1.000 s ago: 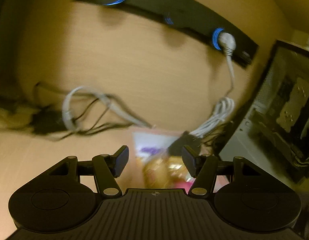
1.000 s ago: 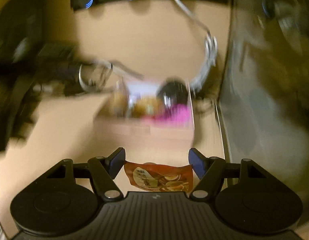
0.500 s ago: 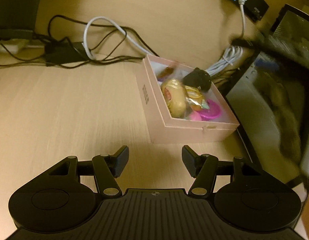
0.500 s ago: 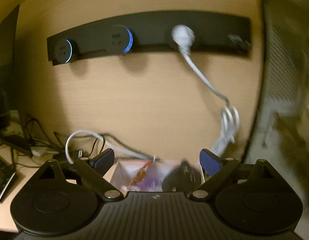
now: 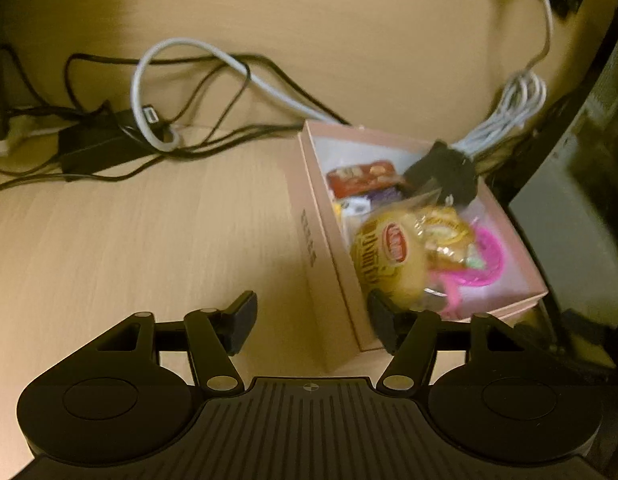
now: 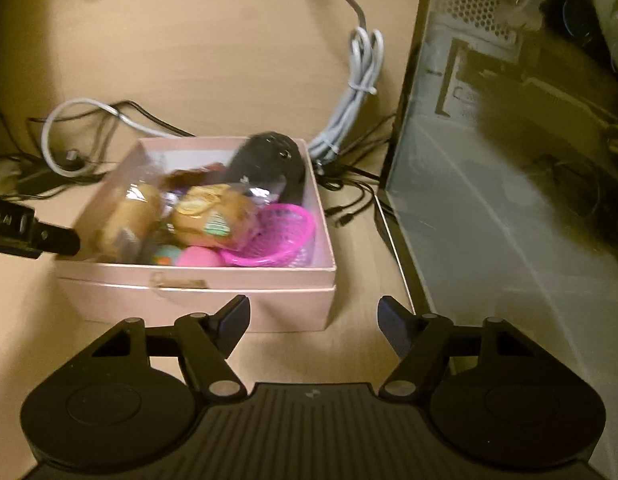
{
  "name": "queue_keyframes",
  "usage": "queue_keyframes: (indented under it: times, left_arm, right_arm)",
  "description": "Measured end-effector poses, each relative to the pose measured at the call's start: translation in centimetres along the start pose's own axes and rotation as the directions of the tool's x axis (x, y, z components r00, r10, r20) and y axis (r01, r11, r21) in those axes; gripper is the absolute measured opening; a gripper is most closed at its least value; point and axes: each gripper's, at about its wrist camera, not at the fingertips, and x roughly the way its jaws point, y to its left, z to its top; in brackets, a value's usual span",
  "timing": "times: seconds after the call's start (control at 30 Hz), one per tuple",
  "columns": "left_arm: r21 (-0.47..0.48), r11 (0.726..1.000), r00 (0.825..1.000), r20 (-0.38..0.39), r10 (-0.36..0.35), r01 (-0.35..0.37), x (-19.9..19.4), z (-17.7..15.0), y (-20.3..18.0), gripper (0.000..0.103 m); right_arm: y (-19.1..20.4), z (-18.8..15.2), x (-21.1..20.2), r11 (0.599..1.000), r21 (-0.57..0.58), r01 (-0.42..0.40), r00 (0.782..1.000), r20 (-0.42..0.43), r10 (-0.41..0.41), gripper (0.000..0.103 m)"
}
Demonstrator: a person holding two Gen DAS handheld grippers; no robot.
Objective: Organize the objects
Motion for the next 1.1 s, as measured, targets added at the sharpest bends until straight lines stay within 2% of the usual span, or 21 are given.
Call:
queue_keyframes:
  times: [0.07, 0.2, 0.33, 0.43, 0.57, 0.6, 0.67, 0.73, 0.77, 0.9, 1.1]
  left_arm:
    - [0.008, 1.000, 1.000, 0.004, 0.008, -0.008, 0.2, -0.1, 0.4, 0.080]
    - [0.007, 0.997, 0.995, 0.060, 0.076, -0.076, -0.5, -0.1, 2.3, 0.085]
    - [-0.071, 0.989, 0.989, 0.059, 0.133, -0.128, 0.0, 1.3, 6.0, 0.098]
    - [-0.081, 0.987, 0.987, 0.069, 0.143, -0.137, 0.5, 2.0, 7.6, 0.103]
    - [-0.053, 0.990, 0.989, 0.066, 0.131, -0.127, 0.6, 2.1, 7.7, 0.102]
    - [-0.050, 0.990, 0.988, 0.075, 0.133, -0.129, 0.4, 2.1, 7.4, 0.102]
    - [-0.046, 0.991, 0.984, 0.120, 0.129, -0.124, -1.0, 1.6, 7.1, 0.101]
    - [-0.046, 0.993, 0.978, 0.175, 0.114, -0.108, -2.8, 0.7, 7.0, 0.101]
    - [-0.050, 0.994, 0.977, 0.187, 0.103, -0.095, -3.6, 0.4, 7.0, 0.101]
    - [-0.033, 0.998, 0.984, 0.170, 0.049, -0.044, -6.8, -2.8, 6.4, 0.101]
    - [0.037, 0.998, 0.995, 0.092, 0.046, -0.050, -9.4, -9.4, 4.8, 0.102]
  right_arm:
    - [0.4, 0.3, 0.9, 1.000, 0.003, 0.005, 1.000, -0.011, -0.005, 0.071]
    - [2.6, 0.9, 1.6, 0.999, -0.009, -0.047, 0.999, -0.018, 0.047, 0.071]
    - [6.0, 1.8, 2.2, 0.997, -0.048, -0.060, 0.998, -0.002, 0.060, 0.071]
    - [7.6, 2.7, 2.5, 0.996, -0.050, -0.075, 0.997, -0.017, 0.074, 0.071]
    - [8.9, 2.8, 2.4, 0.995, -0.082, -0.053, 0.998, -0.022, 0.051, 0.071]
    - [8.8, 2.9, 2.1, 0.996, -0.074, -0.050, 0.999, -0.022, 0.048, 0.074]
    - [8.5, 2.9, 1.2, 0.997, -0.052, -0.051, 0.999, -0.021, 0.050, 0.087]
    - [8.0, 2.5, -0.3, 0.998, -0.028, -0.059, 0.998, -0.009, 0.058, 0.102]
    - [7.8, 2.0, -1.2, 0.998, -0.018, -0.055, 0.998, -0.004, 0.055, 0.103]
    - [7.5, -0.9, -4.0, 0.999, 0.024, -0.049, 0.998, -0.043, 0.050, 0.103]
    - [7.9, -6.4, -6.4, 0.996, 0.086, -0.028, 0.990, -0.133, 0.040, 0.103]
